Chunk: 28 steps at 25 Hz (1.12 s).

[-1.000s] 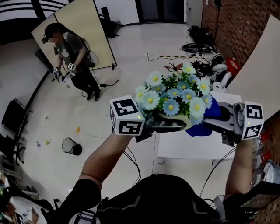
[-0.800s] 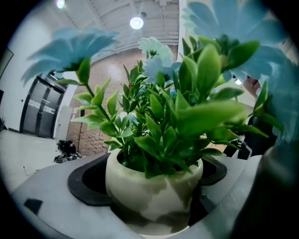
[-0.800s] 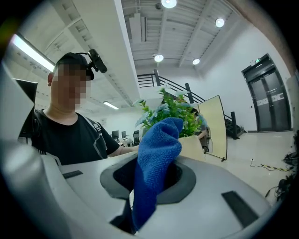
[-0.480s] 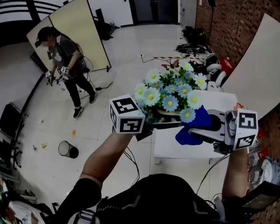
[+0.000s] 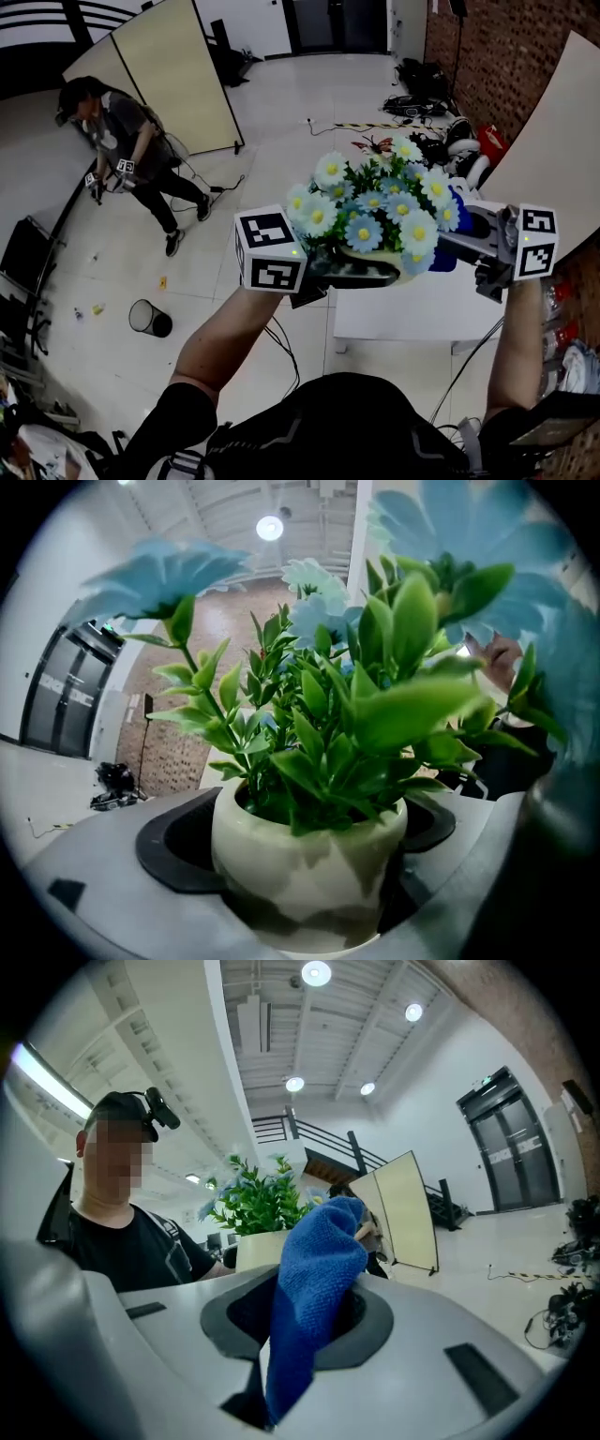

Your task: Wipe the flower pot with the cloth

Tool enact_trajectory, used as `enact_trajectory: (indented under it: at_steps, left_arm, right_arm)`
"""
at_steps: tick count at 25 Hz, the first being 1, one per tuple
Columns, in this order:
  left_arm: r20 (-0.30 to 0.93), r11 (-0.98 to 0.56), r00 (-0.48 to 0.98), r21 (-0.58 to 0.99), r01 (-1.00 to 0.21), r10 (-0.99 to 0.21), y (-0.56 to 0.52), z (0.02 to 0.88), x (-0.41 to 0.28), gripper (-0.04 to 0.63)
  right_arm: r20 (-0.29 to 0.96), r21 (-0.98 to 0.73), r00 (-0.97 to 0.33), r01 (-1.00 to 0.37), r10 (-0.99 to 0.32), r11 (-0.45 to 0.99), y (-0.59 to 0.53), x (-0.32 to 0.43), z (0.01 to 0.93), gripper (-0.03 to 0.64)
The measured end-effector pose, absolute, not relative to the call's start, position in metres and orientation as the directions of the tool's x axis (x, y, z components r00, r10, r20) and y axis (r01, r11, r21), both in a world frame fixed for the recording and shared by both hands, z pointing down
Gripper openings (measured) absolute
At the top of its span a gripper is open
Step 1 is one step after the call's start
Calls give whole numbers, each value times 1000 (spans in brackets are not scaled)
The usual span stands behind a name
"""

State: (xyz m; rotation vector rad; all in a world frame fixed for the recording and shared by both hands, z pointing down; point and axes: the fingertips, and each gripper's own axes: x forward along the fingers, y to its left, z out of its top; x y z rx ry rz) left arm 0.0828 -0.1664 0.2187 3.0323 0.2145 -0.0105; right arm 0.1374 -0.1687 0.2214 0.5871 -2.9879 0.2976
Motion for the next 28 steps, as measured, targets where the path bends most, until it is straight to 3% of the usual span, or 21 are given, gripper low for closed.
enact_trajectory:
  at_steps: [6,14,22,26,28]
  left_arm:
    - [35,-993,997,93,68,71,-180,227,84,546]
    - [33,-993,999,119,-5,-1,-189,237,84,546]
    - [9,-994,1000,107,-11,-11,-190,233,89,546]
    - [-35,-989,999,145,3,-2,-186,227,81,546]
    - [-55,-989,996,129,70,64,-176,222,75,546]
  right_arm:
    - [157,-149,-946,-305,-282,941,-147,118,217,77]
    - [187,-112,-943,-301,-277,947,-116,77,223,77]
    - [85,-142,-955,-292,-283,946,-106,92,221,77]
    - [-6,-145,-922,-382,-387,913,-107,130,219,77]
    - [-51,-158,-893,-436,-448,886,-122,149,212,77]
